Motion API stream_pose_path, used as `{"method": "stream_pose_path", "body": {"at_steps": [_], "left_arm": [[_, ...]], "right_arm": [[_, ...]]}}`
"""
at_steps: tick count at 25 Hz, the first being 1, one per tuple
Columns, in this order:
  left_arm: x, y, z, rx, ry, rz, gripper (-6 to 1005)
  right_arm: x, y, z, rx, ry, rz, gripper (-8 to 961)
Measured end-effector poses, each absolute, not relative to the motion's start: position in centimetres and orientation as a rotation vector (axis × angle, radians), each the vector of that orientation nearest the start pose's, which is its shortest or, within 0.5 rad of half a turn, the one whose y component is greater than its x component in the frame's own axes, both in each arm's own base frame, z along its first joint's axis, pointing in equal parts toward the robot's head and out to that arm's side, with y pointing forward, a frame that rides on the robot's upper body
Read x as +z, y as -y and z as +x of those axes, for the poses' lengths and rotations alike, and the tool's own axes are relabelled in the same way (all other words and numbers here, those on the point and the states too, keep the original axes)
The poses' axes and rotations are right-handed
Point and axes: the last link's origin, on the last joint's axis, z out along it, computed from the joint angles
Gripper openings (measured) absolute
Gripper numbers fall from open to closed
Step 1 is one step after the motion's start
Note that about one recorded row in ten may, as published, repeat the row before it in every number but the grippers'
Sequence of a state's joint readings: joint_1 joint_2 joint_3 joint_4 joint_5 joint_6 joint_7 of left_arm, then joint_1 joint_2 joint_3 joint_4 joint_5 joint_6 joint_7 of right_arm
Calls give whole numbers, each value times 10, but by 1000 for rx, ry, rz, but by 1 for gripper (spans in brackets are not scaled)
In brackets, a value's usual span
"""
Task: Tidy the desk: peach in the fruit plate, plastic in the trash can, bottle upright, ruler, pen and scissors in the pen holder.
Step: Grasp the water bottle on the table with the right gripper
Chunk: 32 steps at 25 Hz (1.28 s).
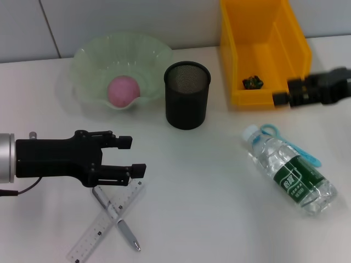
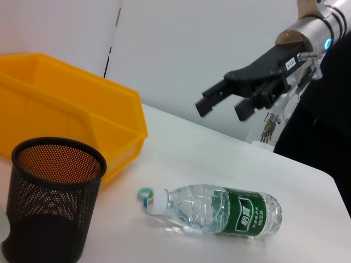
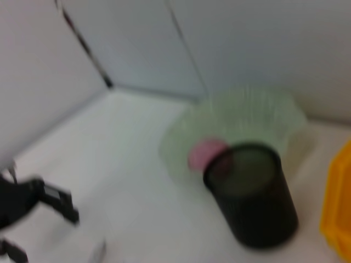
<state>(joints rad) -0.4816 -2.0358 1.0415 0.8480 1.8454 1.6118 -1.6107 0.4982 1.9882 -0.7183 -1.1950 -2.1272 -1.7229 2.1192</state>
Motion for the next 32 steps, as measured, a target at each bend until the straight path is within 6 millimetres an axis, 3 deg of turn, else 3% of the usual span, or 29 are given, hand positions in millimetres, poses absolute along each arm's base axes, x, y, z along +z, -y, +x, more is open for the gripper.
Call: {"method": "stream_pose_path", "body": {"at_steps": [7,13,22,32], "left_arm": [[3,-322,-227,-620,606,-2944,802],[3,-323,-226,-621,601,-2947,802],[3,-322,-226,-618,603,-2955,802],[3,-320,-227,-615,596,-2961,802]], "right_arm": [[107,-346,233,-80,-1273,-2578,830],[105,-345,228,-357,-1366,-2539,830],[98,-345,226,-510,-1395,-2531,830],[74,-346,231,-631,-1380,-2538,830]]}}
